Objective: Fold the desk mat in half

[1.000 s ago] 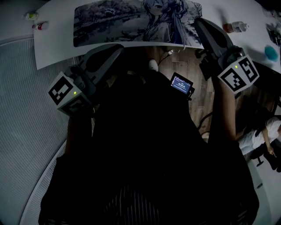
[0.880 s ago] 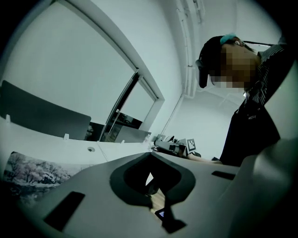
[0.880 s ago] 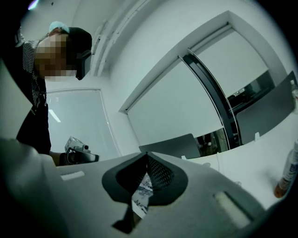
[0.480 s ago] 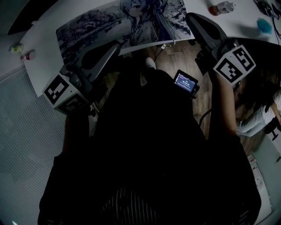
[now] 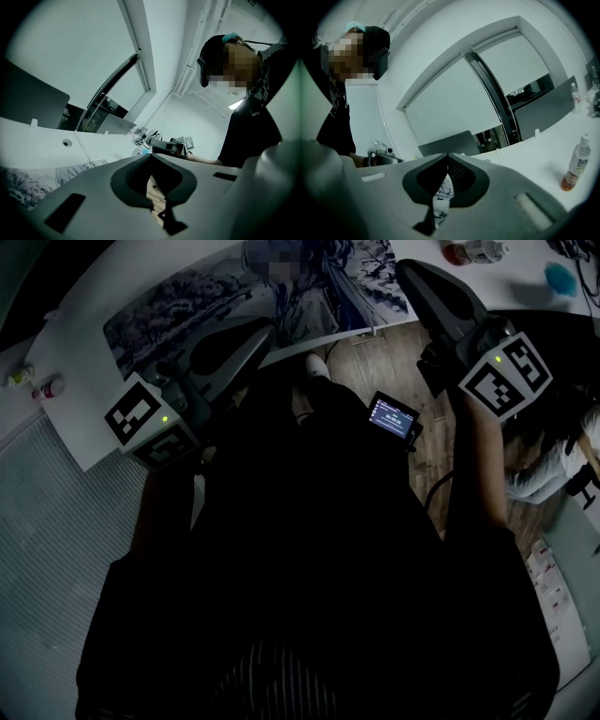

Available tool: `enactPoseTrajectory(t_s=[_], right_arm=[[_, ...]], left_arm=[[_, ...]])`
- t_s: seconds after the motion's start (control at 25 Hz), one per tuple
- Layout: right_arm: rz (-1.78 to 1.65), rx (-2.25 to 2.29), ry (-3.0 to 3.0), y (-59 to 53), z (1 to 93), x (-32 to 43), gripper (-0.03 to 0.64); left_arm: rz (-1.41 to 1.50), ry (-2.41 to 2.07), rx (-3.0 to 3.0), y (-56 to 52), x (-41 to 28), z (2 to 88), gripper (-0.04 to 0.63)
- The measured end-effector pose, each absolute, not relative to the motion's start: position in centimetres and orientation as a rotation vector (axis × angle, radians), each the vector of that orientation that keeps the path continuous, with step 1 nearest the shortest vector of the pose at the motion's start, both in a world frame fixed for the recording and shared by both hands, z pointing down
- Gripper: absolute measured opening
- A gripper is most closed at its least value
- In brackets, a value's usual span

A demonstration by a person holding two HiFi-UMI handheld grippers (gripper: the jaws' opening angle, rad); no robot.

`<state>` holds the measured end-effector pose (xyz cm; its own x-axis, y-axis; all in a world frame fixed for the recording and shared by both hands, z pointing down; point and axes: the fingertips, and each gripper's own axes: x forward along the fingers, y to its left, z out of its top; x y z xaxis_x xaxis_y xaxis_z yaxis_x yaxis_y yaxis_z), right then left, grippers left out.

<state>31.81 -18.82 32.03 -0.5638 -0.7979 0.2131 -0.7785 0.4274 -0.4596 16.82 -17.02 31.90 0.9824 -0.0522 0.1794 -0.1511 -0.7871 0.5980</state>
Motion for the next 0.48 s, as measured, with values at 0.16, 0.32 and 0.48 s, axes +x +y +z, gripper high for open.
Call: enactPoseTrajectory(t_s=[0.16, 0.32, 0.48], right_arm=[[-0.846, -1.501, 2.594, -19.5, 32.9, 32.4, 0.003], [-0.895, -1.551, 2.582, -21.1, 36.2, 32.8, 0.003], [-0.892, -1.586, 2.569, -22.2, 37.4, 33.0, 0.003]], left_arm=[[0.216, -0.107, 2.454, -16.8, 17.3, 31.6, 0.008], [0.257, -0.097, 2.402, -18.0, 16.8, 34.4, 0.008], [0.298, -0.091, 2.369, -18.6, 15.9, 36.7, 0.008]])
